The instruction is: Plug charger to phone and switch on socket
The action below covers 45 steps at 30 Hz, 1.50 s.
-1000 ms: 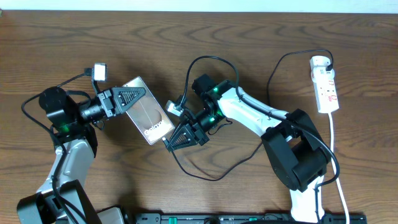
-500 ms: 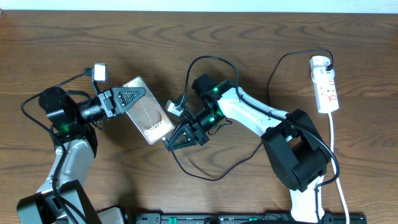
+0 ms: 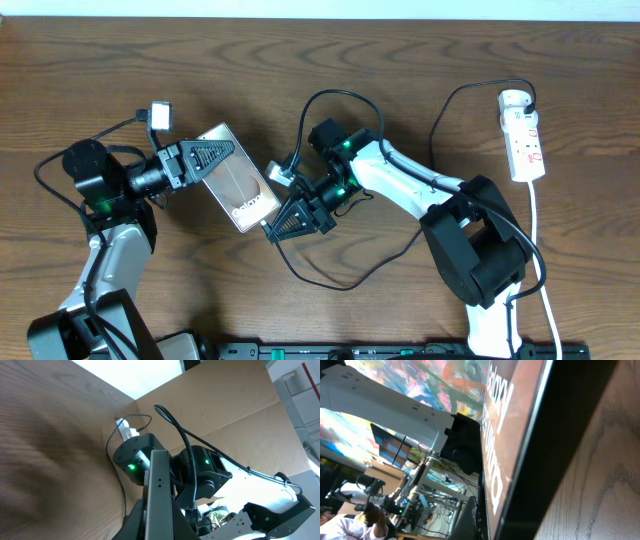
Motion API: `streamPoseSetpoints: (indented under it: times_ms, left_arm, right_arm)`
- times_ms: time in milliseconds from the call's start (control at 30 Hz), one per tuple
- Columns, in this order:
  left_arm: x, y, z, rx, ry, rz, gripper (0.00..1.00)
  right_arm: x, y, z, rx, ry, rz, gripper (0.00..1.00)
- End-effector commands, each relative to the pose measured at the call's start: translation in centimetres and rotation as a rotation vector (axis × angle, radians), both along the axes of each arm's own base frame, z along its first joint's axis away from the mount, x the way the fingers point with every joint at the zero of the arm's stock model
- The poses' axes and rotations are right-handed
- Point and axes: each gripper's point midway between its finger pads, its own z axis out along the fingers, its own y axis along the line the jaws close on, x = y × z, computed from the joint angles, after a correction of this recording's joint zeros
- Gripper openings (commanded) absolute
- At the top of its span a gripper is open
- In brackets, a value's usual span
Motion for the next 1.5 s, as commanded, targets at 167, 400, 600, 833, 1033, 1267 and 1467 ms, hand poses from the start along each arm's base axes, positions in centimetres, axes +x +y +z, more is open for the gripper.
streamPoseSetpoints:
  times_ms: [167,400,600,833,1033,1267,1467]
  left_arm:
    - [-0.34,-0.25,0.08,-0.011,0.023,-0.021,0.07]
    - [-0.33,-0.25,0.09,-0.006,0.01,-0.021,0.07]
    - [-0.33,-0.25,0.09,-0.006,0.01,-0.021,0.07]
    - [-0.34,-0.26,0.08,0.0,-0.004,-0.021,0.08]
    - [-0.34,-0.26,0.08,0.0,-0.003,-0.021,0.07]
    - [-0.33,-0.26,0.09,-0.015,0.031,-0.021,0.08]
    - [-0.33,-0.26,0.08,-0.015,0.033,-0.021,0.07]
  right_arm:
    - [0.39,0.05,0.44,0.045,0.004,-0.005,0.01]
    - [0.41,0.08,0.52,0.047,0.008,-0.005,0.01]
    - [0.67,-0.06,0.75,0.058,0.016,-0.013,0.01]
    - [1.04,-0.26,1.0,0.068,0.028,-0.023,0.01]
    - [1.01,-0.16,1.0,0.07,0.024,-0.021,0.01]
    - [0.68,0.06,0.79,0.062,0.015,-0.011,0.01]
    - [0.62,0.13,0.79,0.064,0.012,-0.009,0.01]
